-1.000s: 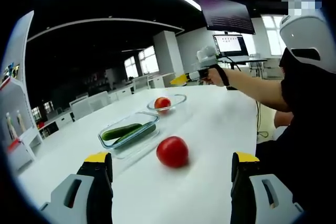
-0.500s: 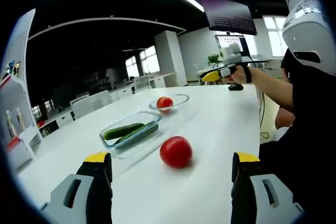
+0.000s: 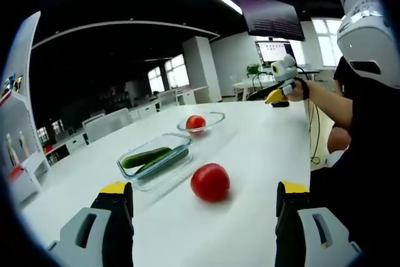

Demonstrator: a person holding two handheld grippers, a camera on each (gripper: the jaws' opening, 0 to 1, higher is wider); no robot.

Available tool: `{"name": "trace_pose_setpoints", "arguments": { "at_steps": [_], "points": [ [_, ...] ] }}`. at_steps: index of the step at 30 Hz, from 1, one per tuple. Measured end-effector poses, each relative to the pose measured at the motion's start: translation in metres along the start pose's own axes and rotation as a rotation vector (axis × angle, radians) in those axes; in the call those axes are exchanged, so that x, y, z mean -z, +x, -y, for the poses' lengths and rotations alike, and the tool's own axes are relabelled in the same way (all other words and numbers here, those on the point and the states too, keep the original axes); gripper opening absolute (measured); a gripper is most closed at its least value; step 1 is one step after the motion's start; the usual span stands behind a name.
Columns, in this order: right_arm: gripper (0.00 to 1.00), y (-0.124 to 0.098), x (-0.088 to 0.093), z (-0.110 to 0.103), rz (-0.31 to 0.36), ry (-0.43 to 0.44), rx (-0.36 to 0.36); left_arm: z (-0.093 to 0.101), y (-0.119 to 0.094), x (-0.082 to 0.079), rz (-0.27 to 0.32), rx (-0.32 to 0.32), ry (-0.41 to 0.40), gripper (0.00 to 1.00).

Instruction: Sort the scattered tomatoes and cucumbers on the table and place them into their respective storage containers

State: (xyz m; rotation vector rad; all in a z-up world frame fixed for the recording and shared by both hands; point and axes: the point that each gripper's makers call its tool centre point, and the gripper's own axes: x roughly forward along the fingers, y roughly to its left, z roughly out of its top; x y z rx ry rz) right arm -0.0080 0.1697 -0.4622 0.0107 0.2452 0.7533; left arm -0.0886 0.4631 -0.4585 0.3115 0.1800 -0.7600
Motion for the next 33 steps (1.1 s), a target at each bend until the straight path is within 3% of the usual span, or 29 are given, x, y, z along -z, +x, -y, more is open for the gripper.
{"name": "trace_pose_setpoints", "arguments": {
  "at_steps": [13,26,33],
  "points": [
    [0.97,0.010,0.004,-0.009,-0.012,-0.026,-0.015,-0.001,-0.001,0.000,-0.002,-0.003,0.003,0.94],
    [0.94,0.035,0.014,-0.048,-0.072,-0.087,-0.135,-0.002,-0.004,0.001,-0.002,-0.013,-0.002,0.94],
    [0.92,0.064,0.014,-0.078,-0.095,-0.143,-0.206,-0.002,-0.006,0.000,0.001,-0.019,0.001,0.94]
  ]
}}
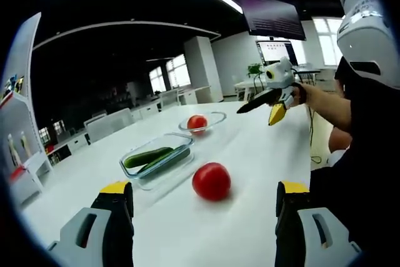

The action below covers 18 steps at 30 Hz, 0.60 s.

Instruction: Sort the scattered tomatoes and cucumbers on the table and place them into their respective storage containers

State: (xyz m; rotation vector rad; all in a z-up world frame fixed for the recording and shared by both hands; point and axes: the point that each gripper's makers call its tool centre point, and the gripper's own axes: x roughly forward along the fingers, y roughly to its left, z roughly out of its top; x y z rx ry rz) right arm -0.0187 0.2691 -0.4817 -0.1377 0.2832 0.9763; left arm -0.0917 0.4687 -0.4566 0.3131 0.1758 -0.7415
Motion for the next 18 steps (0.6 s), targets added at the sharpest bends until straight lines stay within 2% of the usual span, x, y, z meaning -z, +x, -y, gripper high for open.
{"name": "trace_pose_setpoints", "arguments": {
  "at_steps": [5,14,18],
  "points": [
    [0.90,0.023,0.001,-0.017,-0.023,-0.023,-0.052,0.000,-0.001,0.001,-0.004,-0.002,-0.002,0.94],
    [0.88,0.072,0.016,-0.056,-0.087,-0.083,-0.147,-0.002,-0.002,0.004,-0.008,-0.006,-0.007,0.94],
    [0.88,0.090,0.019,-0.069,-0.090,-0.077,-0.177,-0.003,-0.002,0.005,-0.009,-0.010,-0.008,0.94]
  ]
}}
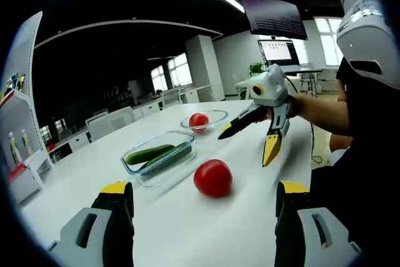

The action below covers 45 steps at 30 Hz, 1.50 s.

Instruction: Sort the scattered tomatoes and cucumbers on the table and place them into their respective storage containers

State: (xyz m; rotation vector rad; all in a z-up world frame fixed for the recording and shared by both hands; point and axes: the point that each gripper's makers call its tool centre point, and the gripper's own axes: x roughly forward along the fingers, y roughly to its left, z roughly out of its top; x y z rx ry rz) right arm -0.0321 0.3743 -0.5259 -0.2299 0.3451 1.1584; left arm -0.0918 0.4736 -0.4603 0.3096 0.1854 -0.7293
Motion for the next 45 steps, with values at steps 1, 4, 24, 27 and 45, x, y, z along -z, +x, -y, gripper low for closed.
{"name": "trace_pose_setpoints", "arguments": {
  "at_steps": [1,4,24,27,45],
  "points": [
    [0.88,0.004,-0.001,-0.002,0.003,0.000,-0.007,0.000,0.000,0.000,0.000,0.000,-0.001,0.94],
    [0.87,0.015,-0.005,-0.008,0.008,-0.002,-0.020,0.000,-0.001,0.001,-0.001,-0.002,-0.003,0.94],
    [0.69,0.055,-0.007,-0.022,-0.020,-0.080,-0.034,0.001,-0.004,0.006,-0.009,-0.002,-0.005,0.93],
    [0.66,0.056,-0.005,-0.019,-0.026,-0.091,-0.024,0.000,-0.005,0.007,-0.011,-0.006,-0.003,0.93],
    [0.43,0.055,-0.006,-0.020,-0.022,-0.110,-0.025,0.001,-0.004,0.005,-0.007,-0.007,-0.001,0.93]
  ]
}}
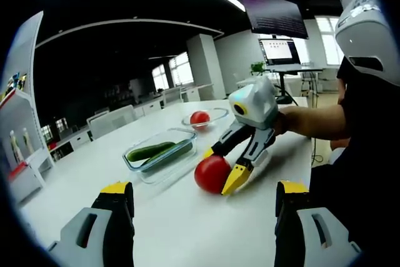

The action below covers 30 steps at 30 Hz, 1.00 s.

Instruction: Sort the scattered tomatoes and cucumbers on the table and place them into their respective storage containers

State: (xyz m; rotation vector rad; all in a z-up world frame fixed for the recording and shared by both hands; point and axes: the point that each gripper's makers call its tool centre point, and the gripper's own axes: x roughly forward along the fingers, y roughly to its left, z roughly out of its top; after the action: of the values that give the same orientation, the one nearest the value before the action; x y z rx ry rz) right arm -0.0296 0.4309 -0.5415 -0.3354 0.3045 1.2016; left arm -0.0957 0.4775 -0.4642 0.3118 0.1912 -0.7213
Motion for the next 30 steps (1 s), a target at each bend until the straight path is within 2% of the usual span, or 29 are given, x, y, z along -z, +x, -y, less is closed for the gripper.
{"name": "trace_pose_setpoints", "arguments": {
  "at_steps": [15,21,30],
  "points": [
    [0.41,-0.002,-0.001,0.003,0.006,0.013,0.040,0.001,0.000,-0.001,-0.004,-0.002,0.007,0.93],
    [0.40,-0.006,-0.002,0.013,0.015,0.005,0.084,0.002,0.000,-0.001,-0.006,-0.002,0.008,0.93],
    [0.40,-0.021,-0.015,0.019,0.066,0.011,0.115,0.004,0.001,-0.004,-0.007,-0.001,0.015,0.93]
  ]
}}
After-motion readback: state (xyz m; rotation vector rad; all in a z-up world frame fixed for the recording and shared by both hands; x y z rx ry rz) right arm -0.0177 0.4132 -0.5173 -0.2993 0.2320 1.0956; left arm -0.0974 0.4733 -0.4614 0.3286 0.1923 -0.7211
